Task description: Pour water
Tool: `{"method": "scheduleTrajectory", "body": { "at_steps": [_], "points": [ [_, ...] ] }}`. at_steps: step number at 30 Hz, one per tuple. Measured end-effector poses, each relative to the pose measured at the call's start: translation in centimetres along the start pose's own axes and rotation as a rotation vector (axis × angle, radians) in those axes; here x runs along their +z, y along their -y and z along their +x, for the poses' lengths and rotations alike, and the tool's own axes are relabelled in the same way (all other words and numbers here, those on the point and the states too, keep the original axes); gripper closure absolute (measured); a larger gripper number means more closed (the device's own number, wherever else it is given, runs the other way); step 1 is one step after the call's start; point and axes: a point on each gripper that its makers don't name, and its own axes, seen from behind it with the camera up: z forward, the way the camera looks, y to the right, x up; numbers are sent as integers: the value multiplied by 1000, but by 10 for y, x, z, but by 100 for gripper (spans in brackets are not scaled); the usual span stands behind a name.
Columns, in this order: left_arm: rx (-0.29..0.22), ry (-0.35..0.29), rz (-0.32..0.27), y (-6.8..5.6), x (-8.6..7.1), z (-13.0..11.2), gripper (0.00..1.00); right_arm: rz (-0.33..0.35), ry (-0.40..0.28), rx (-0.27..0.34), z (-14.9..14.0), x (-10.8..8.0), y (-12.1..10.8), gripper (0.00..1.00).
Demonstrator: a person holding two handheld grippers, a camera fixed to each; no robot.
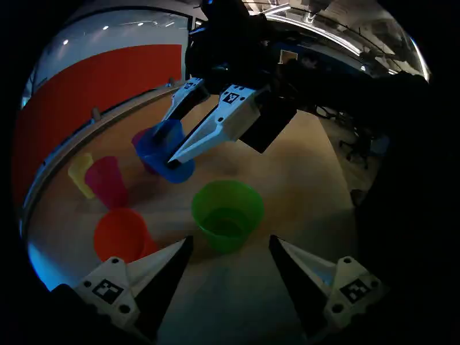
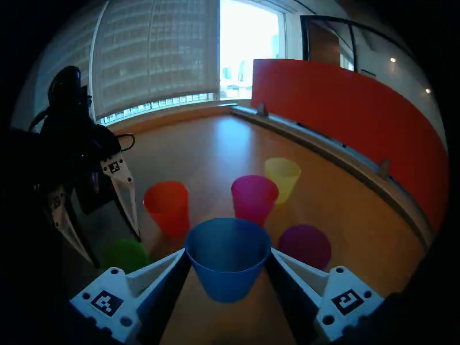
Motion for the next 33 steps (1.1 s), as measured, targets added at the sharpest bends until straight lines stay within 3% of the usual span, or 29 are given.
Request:
{"method": "scheduleTrajectory", "body": {
  "at_steps": [18,33],
  "points": [
    [-76,-45,58,6,-33,-12,2,29,67,-3,-19,28,6,10],
    [-132,-69,53,7,-37,-13,2,17,99,-10,-34,20,3,9]
  ]
}}
